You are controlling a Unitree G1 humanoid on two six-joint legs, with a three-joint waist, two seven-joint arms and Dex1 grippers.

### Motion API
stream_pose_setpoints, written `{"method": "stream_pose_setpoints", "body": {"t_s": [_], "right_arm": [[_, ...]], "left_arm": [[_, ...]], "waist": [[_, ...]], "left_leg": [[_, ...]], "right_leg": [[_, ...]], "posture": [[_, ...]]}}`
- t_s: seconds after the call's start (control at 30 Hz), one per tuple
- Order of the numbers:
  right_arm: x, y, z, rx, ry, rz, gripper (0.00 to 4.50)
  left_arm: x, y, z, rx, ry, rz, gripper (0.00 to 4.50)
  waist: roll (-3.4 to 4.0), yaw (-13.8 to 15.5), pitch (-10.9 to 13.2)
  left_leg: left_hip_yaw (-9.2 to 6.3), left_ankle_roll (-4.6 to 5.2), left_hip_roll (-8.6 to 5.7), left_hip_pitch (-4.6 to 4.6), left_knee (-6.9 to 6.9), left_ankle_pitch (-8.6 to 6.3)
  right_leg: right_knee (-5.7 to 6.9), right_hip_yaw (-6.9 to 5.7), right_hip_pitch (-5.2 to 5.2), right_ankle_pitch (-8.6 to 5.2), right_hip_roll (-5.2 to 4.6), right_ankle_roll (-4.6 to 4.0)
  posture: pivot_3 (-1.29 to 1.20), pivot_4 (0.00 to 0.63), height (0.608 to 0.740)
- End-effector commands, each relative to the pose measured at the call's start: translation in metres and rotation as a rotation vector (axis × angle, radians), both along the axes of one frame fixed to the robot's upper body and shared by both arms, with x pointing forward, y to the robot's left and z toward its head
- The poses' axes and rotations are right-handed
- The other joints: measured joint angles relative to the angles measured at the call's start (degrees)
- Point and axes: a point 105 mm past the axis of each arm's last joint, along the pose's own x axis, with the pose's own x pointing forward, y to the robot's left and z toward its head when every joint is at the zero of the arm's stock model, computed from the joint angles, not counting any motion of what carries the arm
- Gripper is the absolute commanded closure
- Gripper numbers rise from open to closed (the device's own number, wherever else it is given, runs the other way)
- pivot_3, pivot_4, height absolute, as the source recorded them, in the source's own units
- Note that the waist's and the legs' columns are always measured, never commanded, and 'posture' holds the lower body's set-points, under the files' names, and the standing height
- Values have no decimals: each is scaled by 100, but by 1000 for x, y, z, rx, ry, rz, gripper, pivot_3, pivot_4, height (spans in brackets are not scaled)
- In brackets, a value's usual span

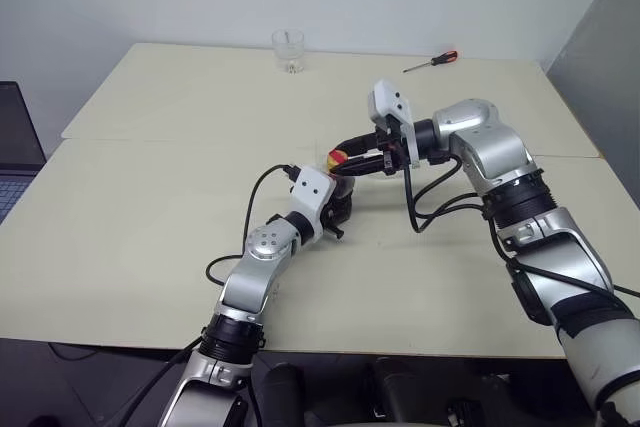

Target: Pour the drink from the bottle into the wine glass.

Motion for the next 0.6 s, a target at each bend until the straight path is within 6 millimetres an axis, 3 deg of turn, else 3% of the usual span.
{"method": "stream_pose_setpoints", "body": {"t_s": [0.03,0.27,0.53,0.6], "right_arm": [[-3,4,-8,-63,-14,42,3274],[-6,-2,7,-21,-11,29,3274],[-14,-12,12,-25,1,21,466],[-14,-18,14,-27,-4,3,0]], "left_arm": [[-3,-4,25,-33,-79,-19,3681],[-2,-7,24,-34,-75,-31,3681],[-2,-11,24,-36,-71,-49,3703],[-2,-12,24,-36,-69,-54,3703]], "waist": [[0,0,0],[0,2,0],[1,7,1],[1,9,1]], "left_leg": [[0,0,0,0,0,0],[0,0,0,0,0,0],[2,0,-2,0,0,0],[0,0,-2,0,0,0]], "right_leg": [[1,0,0,0,0,0],[1,0,0,0,-1,-1],[0,1,-1,0,-3,-1],[1,0,-2,0,-3,-1]], "posture": [[0,150,740],[0,150,740],[0,150,740],[0,150,740]]}}
